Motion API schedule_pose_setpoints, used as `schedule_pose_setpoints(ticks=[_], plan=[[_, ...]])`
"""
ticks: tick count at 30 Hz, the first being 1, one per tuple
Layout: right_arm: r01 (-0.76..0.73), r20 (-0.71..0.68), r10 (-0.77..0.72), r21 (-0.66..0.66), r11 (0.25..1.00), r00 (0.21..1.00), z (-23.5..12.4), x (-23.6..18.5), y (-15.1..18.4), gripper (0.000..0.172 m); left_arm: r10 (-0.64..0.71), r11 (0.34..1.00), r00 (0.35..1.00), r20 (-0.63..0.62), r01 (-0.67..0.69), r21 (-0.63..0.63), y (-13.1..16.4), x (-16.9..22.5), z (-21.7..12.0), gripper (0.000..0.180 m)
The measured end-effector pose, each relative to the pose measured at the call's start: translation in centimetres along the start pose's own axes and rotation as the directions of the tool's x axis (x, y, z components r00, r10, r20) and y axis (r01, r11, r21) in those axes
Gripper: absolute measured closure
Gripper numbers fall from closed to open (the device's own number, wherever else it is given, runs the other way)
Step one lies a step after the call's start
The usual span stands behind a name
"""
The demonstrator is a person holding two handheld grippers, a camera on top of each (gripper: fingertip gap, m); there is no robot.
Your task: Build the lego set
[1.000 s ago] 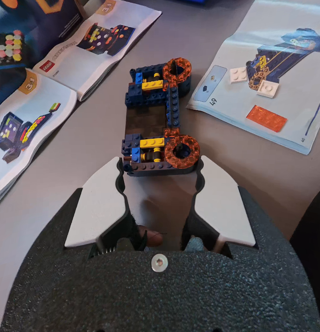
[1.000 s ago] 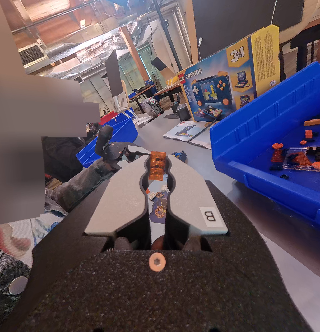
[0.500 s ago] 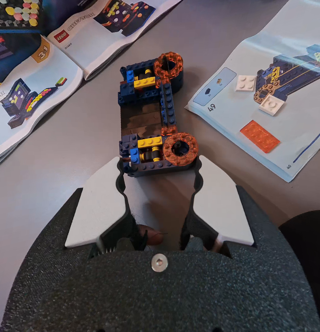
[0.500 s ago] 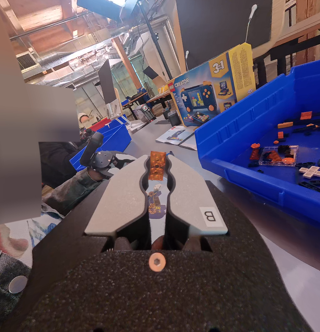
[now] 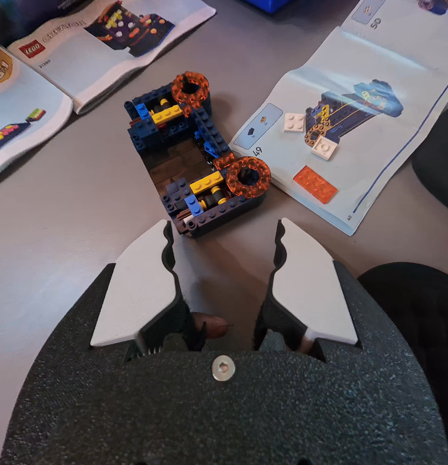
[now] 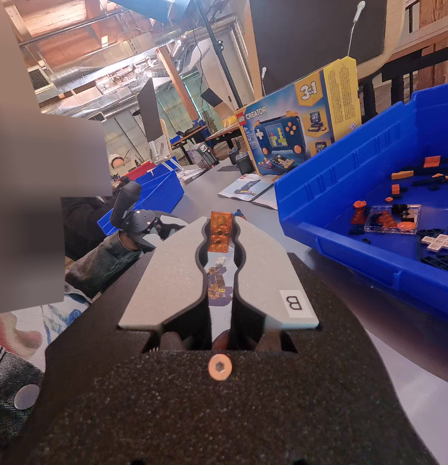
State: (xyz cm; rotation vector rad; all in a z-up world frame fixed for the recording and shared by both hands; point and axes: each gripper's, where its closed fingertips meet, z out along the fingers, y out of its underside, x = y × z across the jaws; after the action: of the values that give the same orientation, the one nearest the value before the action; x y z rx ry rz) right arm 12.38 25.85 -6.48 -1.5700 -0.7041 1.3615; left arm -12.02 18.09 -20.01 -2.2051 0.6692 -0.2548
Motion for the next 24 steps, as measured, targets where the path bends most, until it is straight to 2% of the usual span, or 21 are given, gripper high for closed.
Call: schedule_pose_setpoints(ticks=[5,11,14,17,20,24], plan=[[0.006,0.017,-0.006,-0.027,1.000,1.000,1.0,-0.6,0.3,0.156,0.062,0.994,0.998,0.021,-0.064,0.085,-0.8,-0.1,-1.0,0.106],[0.043,0.033,-0.041,-0.045,0.998,0.999,1.8,-1.6,-0.5,0.157,0.079,0.995,0.997,-0.015,-0.078,0.064,-0.1,0.6,-0.1,0.108],[0.065,0.067,-0.058,-0.109,0.992,0.996,3.2,-2.6,0.0,0.157,0.093,0.993,0.995,-0.047,-0.089,0.076,-0.5,1.2,0.0,0.108],[0.080,0.171,-0.045,-0.207,0.975,0.984,6.2,-4.7,1.8,0.157,0.085,0.993,0.994,-0.070,-0.078,0.089,-0.5,1.3,-0.1,0.109],[0.131,0.261,-0.031,-0.375,0.918,0.965,10.1,-6.9,5.1,0.157,0.065,0.990,0.992,-0.105,-0.051,0.132,-1.0,1.5,-0.6,0.112],[0.255,0.270,-0.101,-0.626,0.737,0.957,14.9,-7.8,9.8,0.156,0.030,0.980,0.989,-0.148,0.001,0.201,-1.7,1.4,-1.4,0.113]])
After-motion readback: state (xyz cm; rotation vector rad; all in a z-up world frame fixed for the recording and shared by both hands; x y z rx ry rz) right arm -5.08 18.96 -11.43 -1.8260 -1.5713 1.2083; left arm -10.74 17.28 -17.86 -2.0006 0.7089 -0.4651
